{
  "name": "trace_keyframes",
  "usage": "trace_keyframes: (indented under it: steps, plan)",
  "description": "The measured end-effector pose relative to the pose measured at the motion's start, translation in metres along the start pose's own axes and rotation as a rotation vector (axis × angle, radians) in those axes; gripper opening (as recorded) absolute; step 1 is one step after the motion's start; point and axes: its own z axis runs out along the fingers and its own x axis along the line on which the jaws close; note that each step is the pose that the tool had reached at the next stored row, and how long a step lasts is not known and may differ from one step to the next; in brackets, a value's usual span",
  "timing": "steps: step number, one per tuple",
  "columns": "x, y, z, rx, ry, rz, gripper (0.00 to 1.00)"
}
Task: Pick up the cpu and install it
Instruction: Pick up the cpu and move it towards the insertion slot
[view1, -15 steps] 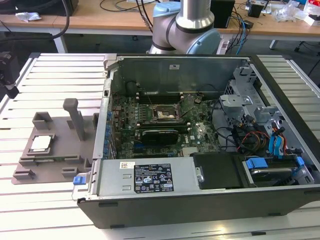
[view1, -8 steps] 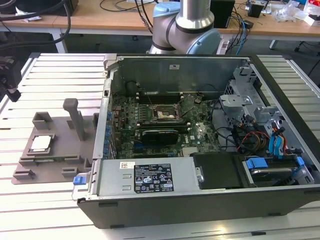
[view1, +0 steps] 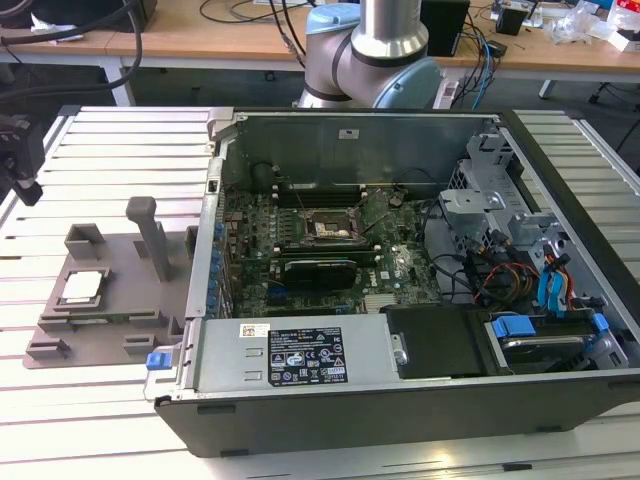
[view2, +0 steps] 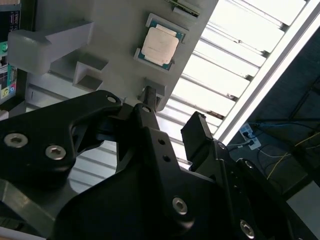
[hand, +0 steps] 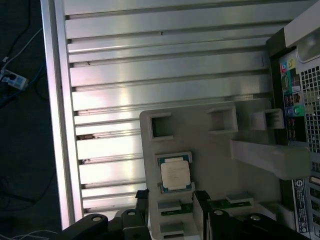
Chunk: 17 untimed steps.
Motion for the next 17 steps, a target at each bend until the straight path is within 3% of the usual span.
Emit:
trace_keyframes:
  steps: [9,16,17]
  plan:
    - [0.0002,-0.0001,0.0063,0.0000,0.0001,0.000,0.48]
    - [0.0002,-0.0002,0.0075,0.0001,0.0001,0.000,0.49]
    - [0.0002,-0.0002,0.0076,0.0001,0.0000,0.000,0.61]
